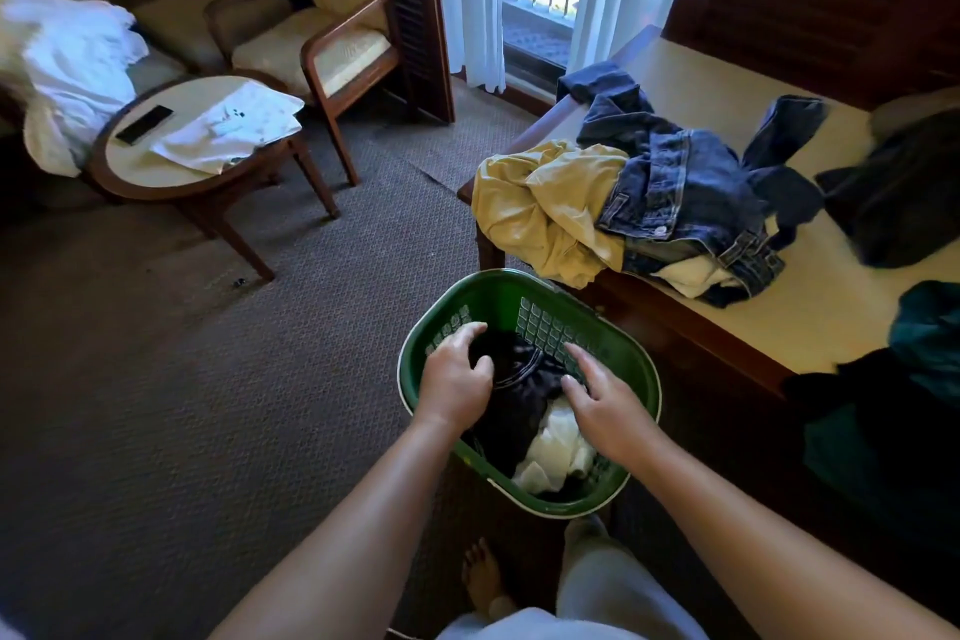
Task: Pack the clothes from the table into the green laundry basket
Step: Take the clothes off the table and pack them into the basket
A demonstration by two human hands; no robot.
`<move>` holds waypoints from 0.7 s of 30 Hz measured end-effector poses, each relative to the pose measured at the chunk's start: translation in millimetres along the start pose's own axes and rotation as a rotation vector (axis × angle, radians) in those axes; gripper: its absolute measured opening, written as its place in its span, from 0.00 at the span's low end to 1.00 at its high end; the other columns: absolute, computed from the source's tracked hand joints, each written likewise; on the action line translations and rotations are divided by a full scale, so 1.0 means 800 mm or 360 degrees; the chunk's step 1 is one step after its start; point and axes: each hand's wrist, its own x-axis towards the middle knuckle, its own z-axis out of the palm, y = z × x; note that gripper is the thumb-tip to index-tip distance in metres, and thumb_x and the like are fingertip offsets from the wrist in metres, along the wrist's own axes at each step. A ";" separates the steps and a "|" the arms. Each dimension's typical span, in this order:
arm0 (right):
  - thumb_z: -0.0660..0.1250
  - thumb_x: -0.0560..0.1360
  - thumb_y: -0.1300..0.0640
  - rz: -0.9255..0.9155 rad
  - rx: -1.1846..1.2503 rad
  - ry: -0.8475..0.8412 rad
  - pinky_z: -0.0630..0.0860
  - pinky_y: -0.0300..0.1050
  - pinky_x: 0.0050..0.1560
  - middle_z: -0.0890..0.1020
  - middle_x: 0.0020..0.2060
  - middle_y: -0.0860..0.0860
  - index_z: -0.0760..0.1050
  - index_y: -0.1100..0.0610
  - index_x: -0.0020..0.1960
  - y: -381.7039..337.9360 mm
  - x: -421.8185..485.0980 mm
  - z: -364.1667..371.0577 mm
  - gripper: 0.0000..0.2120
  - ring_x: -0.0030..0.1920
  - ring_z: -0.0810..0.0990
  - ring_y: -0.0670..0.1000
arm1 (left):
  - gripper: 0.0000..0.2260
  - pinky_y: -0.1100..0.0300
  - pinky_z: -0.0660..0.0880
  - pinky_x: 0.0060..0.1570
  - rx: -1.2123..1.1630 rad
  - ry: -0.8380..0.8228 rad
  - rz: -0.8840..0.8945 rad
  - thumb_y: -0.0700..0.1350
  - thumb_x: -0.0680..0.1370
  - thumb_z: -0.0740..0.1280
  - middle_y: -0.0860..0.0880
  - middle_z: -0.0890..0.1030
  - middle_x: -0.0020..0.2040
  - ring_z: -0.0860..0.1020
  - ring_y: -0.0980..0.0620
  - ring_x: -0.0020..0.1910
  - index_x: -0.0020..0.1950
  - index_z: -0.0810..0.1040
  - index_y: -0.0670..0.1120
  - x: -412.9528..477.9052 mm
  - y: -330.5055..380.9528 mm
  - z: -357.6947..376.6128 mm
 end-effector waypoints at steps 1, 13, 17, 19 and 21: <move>0.57 0.85 0.51 -0.0009 -0.0032 -0.0029 0.56 0.37 0.71 0.61 0.79 0.47 0.56 0.49 0.81 0.001 0.000 0.002 0.26 0.78 0.60 0.46 | 0.21 0.54 0.70 0.72 -0.0004 -0.0005 -0.0007 0.39 0.79 0.67 0.44 0.80 0.69 0.76 0.45 0.70 0.73 0.77 0.45 -0.003 -0.003 0.003; 0.62 0.82 0.49 -0.0478 -0.1156 -0.0656 0.60 0.50 0.78 0.61 0.80 0.49 0.54 0.51 0.82 0.002 0.114 0.016 0.32 0.79 0.57 0.50 | 0.25 0.56 0.64 0.75 -0.0292 0.0057 -0.0419 0.40 0.82 0.65 0.45 0.71 0.77 0.68 0.47 0.76 0.79 0.68 0.46 0.004 -0.041 0.064; 0.65 0.80 0.44 -0.0681 -0.1610 -0.1048 0.63 0.55 0.76 0.63 0.78 0.53 0.56 0.54 0.81 0.022 0.199 0.031 0.34 0.78 0.60 0.55 | 0.31 0.54 0.64 0.75 -0.0286 0.0113 -0.0731 0.41 0.81 0.66 0.45 0.64 0.80 0.65 0.45 0.78 0.83 0.60 0.47 0.020 -0.069 0.105; 0.66 0.77 0.39 -0.0850 -0.1897 -0.1156 0.64 0.58 0.74 0.63 0.78 0.53 0.55 0.55 0.80 0.050 0.251 0.046 0.40 0.78 0.61 0.56 | 0.35 0.51 0.66 0.73 -0.0211 0.0069 -0.0860 0.42 0.80 0.68 0.44 0.61 0.81 0.65 0.43 0.78 0.84 0.56 0.48 0.036 -0.096 0.143; 0.67 0.74 0.33 -0.1016 -0.2239 -0.1257 0.58 0.61 0.77 0.55 0.81 0.53 0.47 0.56 0.82 0.084 0.304 0.069 0.49 0.80 0.53 0.57 | 0.40 0.47 0.65 0.76 -0.0121 -0.0011 -0.0951 0.45 0.78 0.71 0.44 0.53 0.83 0.59 0.41 0.81 0.85 0.52 0.50 0.061 -0.134 0.191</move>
